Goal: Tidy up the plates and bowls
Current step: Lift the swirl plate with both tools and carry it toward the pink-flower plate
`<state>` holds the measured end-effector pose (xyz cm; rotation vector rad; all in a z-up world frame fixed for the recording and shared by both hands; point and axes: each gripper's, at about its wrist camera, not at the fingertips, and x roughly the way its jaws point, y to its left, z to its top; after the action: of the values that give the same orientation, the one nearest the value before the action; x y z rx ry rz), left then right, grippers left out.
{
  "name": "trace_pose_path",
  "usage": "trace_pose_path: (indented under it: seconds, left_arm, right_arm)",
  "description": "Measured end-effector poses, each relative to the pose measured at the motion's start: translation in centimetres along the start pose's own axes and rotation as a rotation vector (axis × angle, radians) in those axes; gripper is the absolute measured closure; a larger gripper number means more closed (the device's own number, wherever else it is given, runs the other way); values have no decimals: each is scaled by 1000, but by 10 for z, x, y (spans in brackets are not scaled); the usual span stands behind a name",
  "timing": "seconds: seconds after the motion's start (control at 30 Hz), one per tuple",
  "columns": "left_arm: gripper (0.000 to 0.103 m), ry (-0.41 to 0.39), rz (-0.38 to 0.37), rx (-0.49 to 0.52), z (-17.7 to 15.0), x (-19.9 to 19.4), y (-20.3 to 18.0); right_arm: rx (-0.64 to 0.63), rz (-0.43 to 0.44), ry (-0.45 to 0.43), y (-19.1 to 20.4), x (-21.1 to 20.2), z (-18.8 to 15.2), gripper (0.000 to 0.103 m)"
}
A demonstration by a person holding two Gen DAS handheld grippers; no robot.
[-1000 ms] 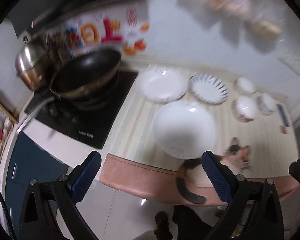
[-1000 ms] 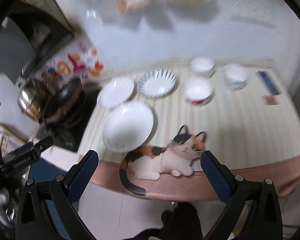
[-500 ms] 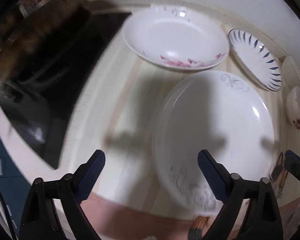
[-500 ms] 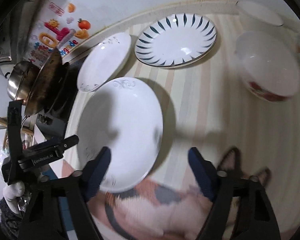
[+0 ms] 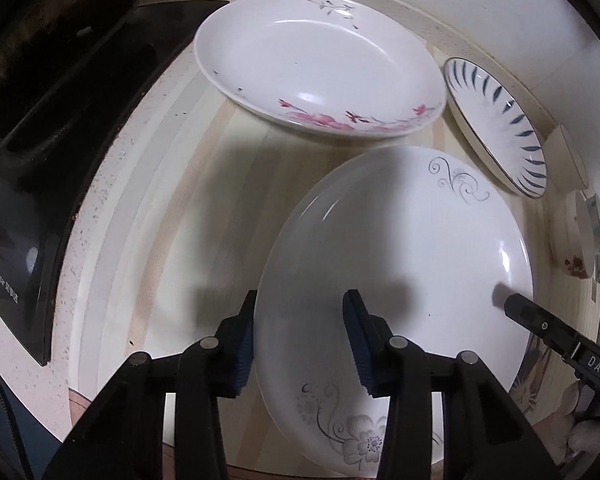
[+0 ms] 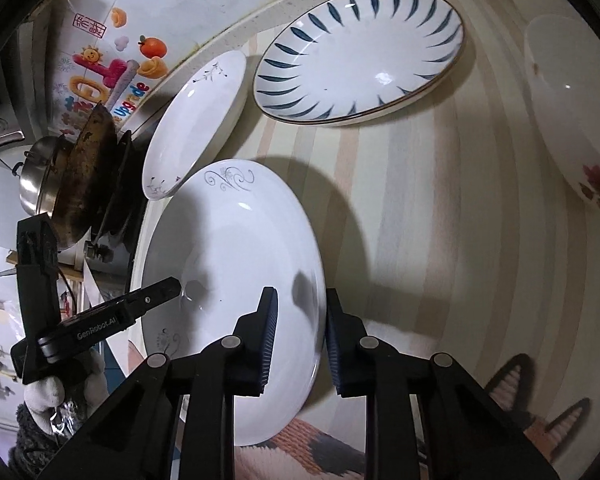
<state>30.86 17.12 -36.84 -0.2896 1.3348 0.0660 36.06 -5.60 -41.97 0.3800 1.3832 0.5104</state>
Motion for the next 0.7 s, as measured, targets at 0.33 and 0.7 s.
trace_pose_path:
  seconds: [0.33,0.7]
  left_arm:
    - [64,-29,-25,51,-13,-31,-30]
    - [64,-18,-98,172,-32,-31,-118]
  right_arm:
    - [11,-10,-42,-17,-48,-19,78]
    - [90,-61,-117,-71,-127,-64,78]
